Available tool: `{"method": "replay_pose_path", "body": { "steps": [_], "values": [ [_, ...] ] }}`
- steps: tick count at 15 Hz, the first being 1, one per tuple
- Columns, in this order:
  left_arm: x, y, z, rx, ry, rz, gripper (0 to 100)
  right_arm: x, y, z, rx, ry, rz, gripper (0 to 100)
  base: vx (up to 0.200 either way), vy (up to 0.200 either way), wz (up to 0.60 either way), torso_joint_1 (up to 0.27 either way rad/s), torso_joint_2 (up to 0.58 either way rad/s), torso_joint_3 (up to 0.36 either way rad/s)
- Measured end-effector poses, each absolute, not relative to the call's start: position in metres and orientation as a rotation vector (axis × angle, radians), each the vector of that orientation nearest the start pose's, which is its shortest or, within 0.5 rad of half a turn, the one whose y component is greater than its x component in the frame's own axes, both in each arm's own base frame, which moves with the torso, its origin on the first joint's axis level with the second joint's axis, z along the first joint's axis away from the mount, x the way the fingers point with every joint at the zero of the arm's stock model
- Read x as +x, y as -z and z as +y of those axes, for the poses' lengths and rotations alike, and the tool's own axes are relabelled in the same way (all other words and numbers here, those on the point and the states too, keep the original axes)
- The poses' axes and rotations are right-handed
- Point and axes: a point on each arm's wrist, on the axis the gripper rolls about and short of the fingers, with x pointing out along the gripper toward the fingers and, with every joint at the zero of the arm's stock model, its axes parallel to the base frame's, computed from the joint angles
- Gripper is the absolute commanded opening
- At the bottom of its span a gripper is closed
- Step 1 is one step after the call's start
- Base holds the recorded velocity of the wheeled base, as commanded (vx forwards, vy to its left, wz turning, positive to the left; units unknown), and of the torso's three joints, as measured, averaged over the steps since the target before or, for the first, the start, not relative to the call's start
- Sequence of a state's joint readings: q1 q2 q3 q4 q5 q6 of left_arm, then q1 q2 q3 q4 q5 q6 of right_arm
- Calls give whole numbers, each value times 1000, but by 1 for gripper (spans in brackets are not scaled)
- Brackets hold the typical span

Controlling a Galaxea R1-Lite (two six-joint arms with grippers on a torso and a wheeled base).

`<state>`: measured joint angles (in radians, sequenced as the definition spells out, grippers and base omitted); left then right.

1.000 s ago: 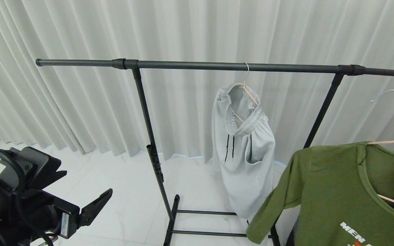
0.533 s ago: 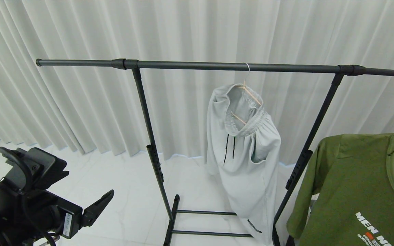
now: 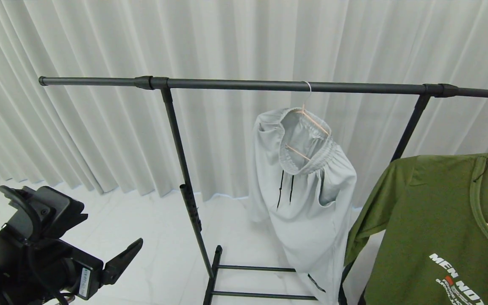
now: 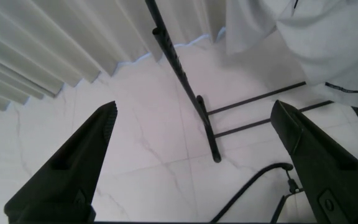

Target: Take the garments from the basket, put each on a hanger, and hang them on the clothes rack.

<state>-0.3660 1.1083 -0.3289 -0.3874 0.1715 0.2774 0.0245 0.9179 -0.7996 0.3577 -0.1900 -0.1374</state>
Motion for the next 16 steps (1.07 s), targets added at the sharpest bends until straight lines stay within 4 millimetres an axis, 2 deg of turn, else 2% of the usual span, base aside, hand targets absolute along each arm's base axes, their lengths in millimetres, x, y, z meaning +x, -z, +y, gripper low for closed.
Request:
{"method": "replay_pose_path", "body": {
  "steps": [8, 11, 16],
  "values": [
    [129, -160, -47, 381, 255, 346, 100, 103, -243, 0, -192, 107, 500, 0, 200, 0, 0, 5, 4, 1],
    [129, -161, -47, 379, 256, 342, 100, 118, -243, 2, -189, 108, 459, 0, 0, 0, 0, 0, 0, 0],
    [128, -162, -47, 379, 256, 338, 100, 157, -236, 3, -189, 114, 456, 0, 0, 0, 0, 0, 0, 0]
  ]
}}
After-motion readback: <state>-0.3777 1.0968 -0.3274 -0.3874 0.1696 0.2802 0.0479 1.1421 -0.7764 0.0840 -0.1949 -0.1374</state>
